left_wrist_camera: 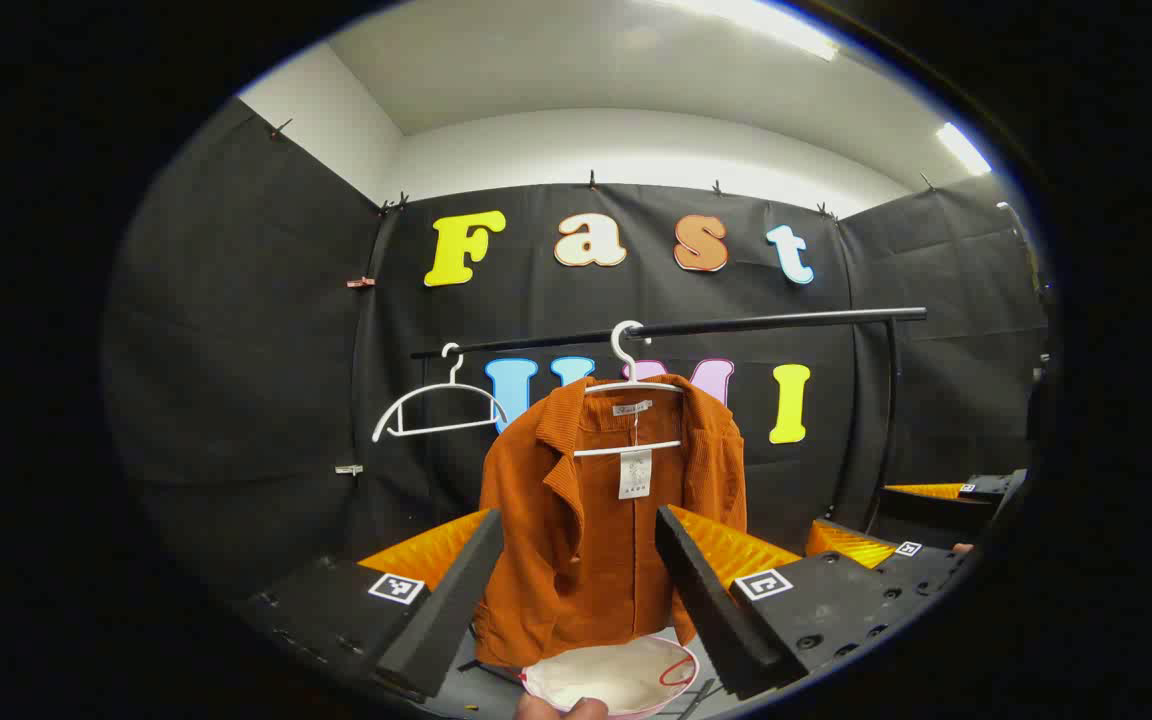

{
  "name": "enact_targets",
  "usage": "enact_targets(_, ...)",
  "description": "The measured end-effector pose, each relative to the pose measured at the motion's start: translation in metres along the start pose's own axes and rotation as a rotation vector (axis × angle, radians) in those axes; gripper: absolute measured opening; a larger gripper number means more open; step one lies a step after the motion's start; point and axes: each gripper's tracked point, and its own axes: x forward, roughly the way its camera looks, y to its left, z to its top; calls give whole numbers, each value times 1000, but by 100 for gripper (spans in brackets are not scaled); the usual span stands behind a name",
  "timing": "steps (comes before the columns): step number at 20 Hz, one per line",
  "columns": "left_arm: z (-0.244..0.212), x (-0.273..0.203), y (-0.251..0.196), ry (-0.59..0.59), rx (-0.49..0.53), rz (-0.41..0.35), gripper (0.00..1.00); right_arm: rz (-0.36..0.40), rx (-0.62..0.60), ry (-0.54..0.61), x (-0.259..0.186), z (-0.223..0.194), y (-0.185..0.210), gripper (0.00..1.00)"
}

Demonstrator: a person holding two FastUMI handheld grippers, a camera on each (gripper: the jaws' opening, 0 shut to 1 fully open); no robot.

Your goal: Grasp the clothes on the hanger with both hands and then place them into the laundry hamper below.

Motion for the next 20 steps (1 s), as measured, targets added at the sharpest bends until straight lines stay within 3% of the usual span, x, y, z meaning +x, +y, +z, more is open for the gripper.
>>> enact_targets(20, 3, -3, -1, -3, 5, -9, 96, -6, -7, -16, -7, 5, -1, 99)
